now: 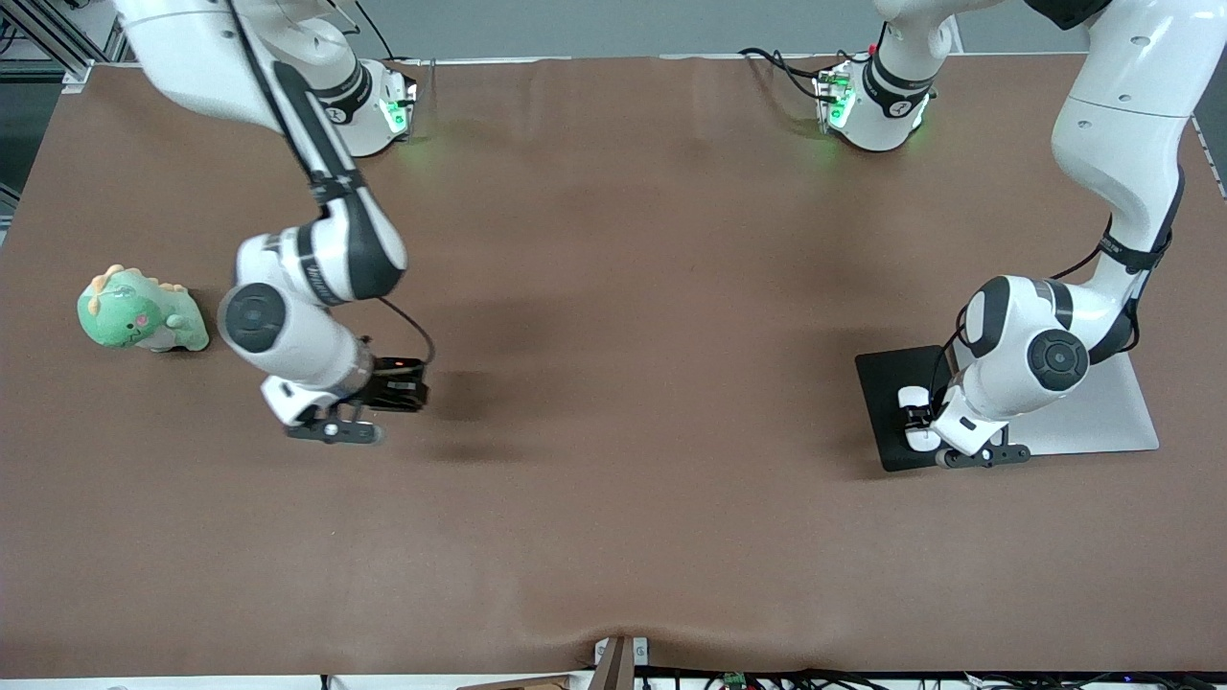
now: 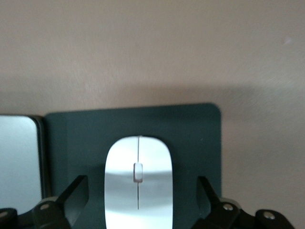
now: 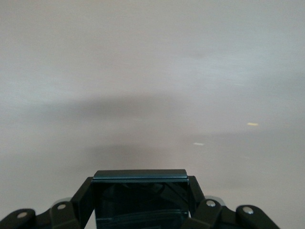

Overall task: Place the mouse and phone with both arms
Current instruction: 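Raise the left gripper off the mouse while the right gripper carries the phone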

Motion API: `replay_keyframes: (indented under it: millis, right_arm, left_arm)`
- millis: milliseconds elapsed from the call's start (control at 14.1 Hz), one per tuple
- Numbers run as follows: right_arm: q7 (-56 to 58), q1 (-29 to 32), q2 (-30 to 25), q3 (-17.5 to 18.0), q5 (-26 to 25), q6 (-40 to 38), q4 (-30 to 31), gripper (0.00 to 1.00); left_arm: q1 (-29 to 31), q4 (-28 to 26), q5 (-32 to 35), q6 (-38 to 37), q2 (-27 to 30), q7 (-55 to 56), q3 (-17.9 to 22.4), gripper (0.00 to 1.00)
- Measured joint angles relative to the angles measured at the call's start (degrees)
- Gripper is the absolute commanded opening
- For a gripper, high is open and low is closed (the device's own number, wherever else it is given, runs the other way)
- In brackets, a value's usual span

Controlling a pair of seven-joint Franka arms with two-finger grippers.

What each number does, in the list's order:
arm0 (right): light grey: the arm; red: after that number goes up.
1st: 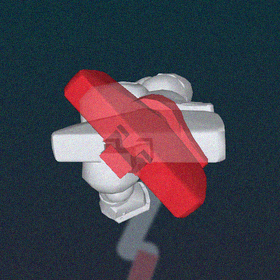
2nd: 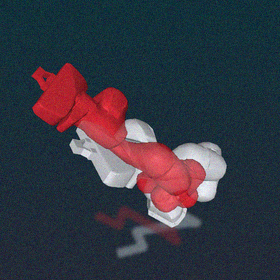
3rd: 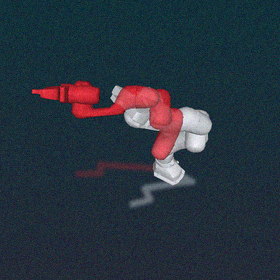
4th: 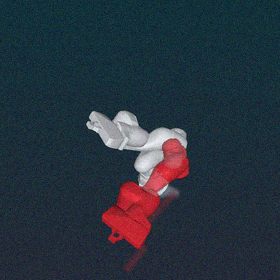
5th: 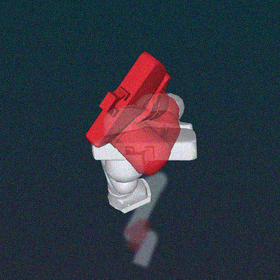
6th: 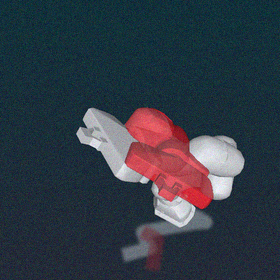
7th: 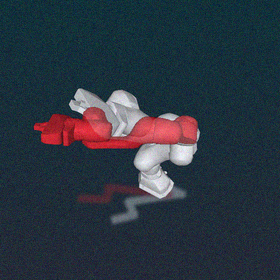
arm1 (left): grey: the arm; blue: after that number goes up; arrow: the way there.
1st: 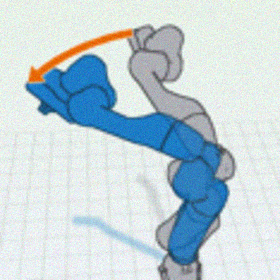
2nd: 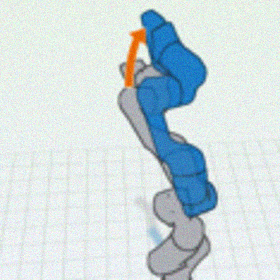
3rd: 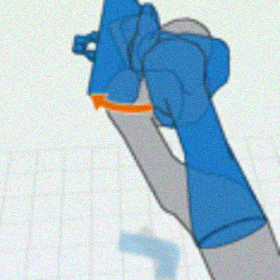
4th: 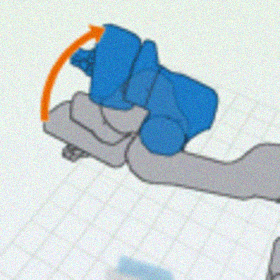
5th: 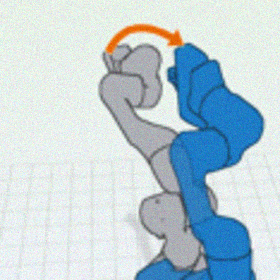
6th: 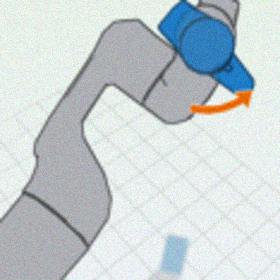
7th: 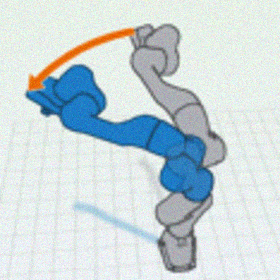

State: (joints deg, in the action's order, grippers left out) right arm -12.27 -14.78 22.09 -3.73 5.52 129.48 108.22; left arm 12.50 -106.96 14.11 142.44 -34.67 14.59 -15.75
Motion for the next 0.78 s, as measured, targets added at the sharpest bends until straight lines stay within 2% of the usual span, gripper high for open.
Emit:
replay_keyframes:
  millis: [213,782]
  right_arm:
    - [8.51,7.27,-2.02,0.02,0.00,0.08,4.35,0.00]
    - [23.92,20.50,-2.03,0.09,0.00,1.44,8.67,0.00]
  left_arm:
    - [-0.13,1.53,0.15,-2.17,3.81,-0.02,-0.65,1.00]
    - [-0.14,13.21,0.16,-23.07,12.94,-1.57,-3.16,1.00]
